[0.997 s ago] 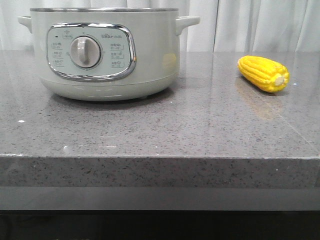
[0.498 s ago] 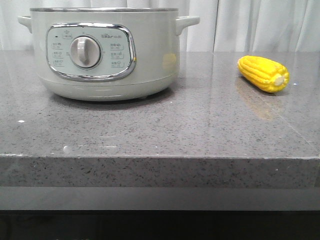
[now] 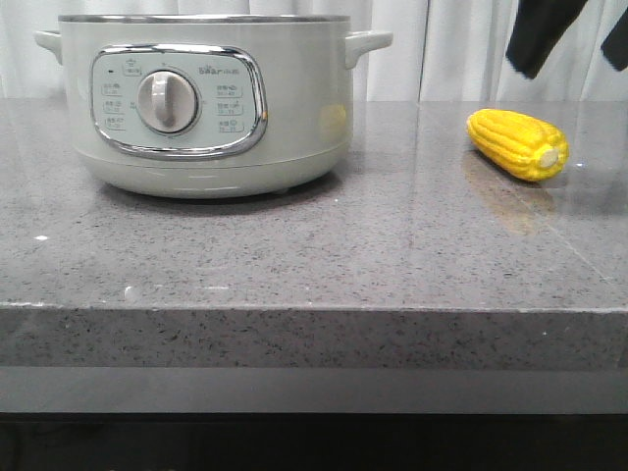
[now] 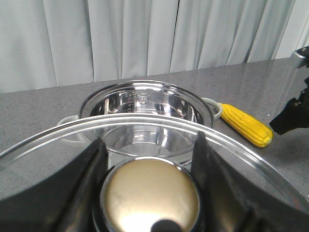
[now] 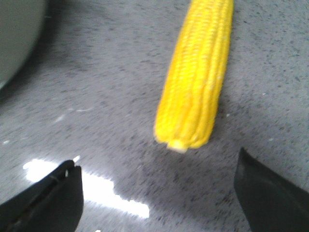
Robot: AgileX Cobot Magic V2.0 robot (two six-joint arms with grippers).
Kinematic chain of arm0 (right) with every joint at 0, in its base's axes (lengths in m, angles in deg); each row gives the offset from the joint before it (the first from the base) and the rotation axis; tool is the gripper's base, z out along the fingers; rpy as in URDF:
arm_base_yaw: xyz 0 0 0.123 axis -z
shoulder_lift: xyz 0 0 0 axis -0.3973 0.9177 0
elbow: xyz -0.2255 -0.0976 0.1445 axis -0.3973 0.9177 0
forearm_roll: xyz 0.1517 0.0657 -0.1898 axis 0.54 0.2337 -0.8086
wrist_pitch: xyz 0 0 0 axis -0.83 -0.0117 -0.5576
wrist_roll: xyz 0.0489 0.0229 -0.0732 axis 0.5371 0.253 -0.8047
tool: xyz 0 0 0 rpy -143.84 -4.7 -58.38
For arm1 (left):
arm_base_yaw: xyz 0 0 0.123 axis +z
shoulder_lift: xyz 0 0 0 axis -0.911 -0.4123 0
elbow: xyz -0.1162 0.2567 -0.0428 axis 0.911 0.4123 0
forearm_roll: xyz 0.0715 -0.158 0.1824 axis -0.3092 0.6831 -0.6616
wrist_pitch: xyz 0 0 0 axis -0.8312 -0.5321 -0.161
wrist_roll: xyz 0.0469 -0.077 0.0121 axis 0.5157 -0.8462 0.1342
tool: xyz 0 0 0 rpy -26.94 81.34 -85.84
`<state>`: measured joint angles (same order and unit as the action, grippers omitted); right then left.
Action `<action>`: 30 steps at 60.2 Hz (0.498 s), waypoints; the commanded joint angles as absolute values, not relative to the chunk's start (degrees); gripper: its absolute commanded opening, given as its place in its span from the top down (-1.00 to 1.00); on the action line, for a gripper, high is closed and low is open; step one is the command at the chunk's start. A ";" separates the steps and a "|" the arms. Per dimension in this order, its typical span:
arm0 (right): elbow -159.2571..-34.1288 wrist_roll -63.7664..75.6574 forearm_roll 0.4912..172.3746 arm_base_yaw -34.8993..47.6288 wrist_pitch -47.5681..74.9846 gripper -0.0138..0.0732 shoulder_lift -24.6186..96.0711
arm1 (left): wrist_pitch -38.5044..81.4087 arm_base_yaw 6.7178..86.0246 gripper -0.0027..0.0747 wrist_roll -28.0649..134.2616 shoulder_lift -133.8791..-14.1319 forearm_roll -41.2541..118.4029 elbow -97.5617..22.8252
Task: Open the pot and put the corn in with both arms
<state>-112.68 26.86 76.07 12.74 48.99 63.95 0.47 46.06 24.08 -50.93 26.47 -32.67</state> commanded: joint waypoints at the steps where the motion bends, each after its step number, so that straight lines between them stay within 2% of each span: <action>1: -118.85 29.69 73.03 12.56 48.82 -0.81 66.28 | 8.51 46.08 0.44 23.58 -50.75 27.53 -34.82; 18: -127.90 30.70 73.21 12.65 51.90 -0.81 76.85 | 8.51 46.08 0.44 23.58 -50.75 27.53 -34.82; 30: -129.74 30.70 73.21 12.78 51.74 -0.81 80.78 | 8.51 46.08 0.44 23.58 -50.75 27.53 -34.82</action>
<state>-127.42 30.83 73.92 12.46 53.25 82.40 0.47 46.06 24.08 -50.93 26.47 -32.67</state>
